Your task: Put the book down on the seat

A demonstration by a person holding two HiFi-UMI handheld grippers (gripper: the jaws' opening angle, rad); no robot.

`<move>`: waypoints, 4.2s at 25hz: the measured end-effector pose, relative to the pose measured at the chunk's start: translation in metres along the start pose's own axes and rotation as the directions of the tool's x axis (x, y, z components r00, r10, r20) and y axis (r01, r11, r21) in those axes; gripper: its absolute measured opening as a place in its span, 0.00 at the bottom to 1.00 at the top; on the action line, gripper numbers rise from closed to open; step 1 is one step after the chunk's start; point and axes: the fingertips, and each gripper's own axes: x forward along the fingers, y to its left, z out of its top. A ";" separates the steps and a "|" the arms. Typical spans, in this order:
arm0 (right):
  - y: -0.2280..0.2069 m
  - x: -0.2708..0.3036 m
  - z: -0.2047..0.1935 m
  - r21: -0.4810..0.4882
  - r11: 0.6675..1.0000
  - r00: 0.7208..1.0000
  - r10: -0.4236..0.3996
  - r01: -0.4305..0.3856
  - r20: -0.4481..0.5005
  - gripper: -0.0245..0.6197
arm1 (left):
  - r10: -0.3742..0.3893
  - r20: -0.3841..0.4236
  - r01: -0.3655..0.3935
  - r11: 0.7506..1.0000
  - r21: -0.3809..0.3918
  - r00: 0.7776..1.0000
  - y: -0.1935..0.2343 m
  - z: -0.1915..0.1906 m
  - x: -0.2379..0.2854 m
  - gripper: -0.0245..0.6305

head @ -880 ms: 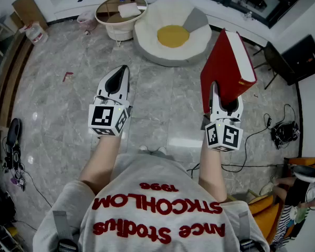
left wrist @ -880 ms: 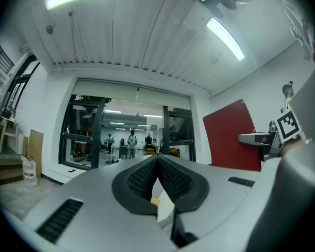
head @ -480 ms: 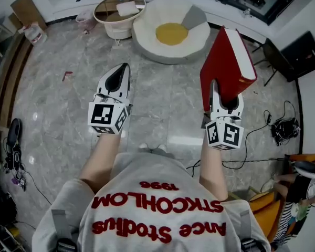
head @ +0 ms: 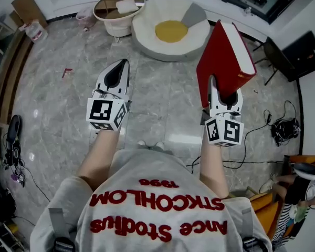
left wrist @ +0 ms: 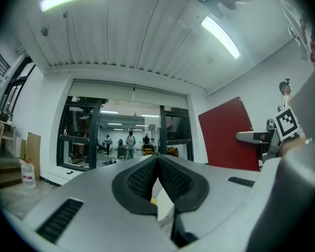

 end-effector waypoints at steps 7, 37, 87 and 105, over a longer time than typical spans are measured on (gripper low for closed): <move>-0.030 -0.001 -0.004 0.010 0.999 0.999 0.034 -0.034 0.003 0.45 | 0.024 0.010 -0.024 1.000 0.004 1.000 -0.027 -0.002 0.016 0.06; -0.068 0.176 -0.057 0.005 0.997 0.996 0.072 -0.072 -0.043 0.45 | 0.041 -0.017 -0.042 0.997 -0.059 0.999 0.048 -0.046 0.189 0.06; -0.120 0.567 -0.128 0.030 0.991 0.991 0.129 -0.128 -0.028 0.45 | 0.040 -0.052 -0.039 0.999 0.009 0.998 0.219 -0.075 0.522 0.06; -0.226 0.725 -0.150 0.077 0.979 0.981 0.192 -0.190 -0.020 0.45 | 0.142 -0.033 -0.143 0.989 -0.025 0.989 0.237 -0.070 0.696 0.06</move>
